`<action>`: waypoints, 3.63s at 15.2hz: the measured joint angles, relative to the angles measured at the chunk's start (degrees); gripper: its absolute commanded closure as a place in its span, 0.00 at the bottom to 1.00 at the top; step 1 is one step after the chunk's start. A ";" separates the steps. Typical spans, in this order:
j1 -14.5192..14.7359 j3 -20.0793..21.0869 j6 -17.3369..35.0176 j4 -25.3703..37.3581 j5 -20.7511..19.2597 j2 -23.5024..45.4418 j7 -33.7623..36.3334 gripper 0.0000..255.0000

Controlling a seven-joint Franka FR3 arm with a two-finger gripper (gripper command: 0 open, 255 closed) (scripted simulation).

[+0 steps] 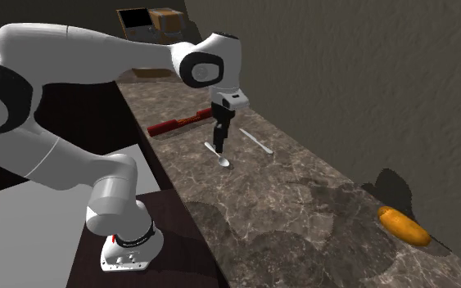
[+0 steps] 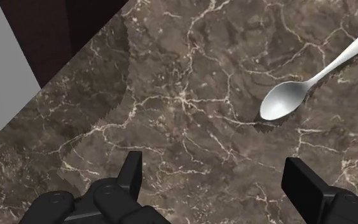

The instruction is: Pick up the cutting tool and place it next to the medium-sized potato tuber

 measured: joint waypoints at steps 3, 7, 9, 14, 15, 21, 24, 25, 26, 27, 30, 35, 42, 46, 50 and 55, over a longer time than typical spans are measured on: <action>-0.66 4.23 2.92 1.94 1.38 5.06 8.17 0.00; -1.88 9.46 5.69 6.53 1.62 12.80 19.37 0.00; -2.43 11.87 7.03 8.94 1.06 16.85 25.04 0.00; -3.31 16.69 10.06 16.65 -3.17 29.19 39.87 0.00; -3.27 17.31 10.33 18.93 -4.64 32.24 42.94 0.00; 0.34 17.63 9.88 32.63 -12.75 48.67 59.88 0.00; 3.36 16.03 9.09 40.18 -16.08 56.57 66.59 0.00; 4.64 15.27 8.21 43.87 -17.20 59.64 68.59 0.00; 5.22 14.83 8.10 45.31 -17.72 61.10 69.60 0.00; 5.32 14.58 8.59 45.31 -17.94 61.65 70.02 0.00; 5.43 14.31 10.43 44.02 -18.29 62.26 70.73 0.00; 5.51 14.02 12.82 42.35 -18.83 63.10 71.18 0.00; 5.47 13.99 12.97 42.24 -18.85 63.11 71.16 1.00; 5.46 14.01 13.04 42.34 -18.86 63.02 71.16 1.00; 5.50 13.99 12.92 42.45 -18.88 63.10 71.17 1.00; 5.25 14.30 11.05 43.28 -18.28 62.09 70.75 1.00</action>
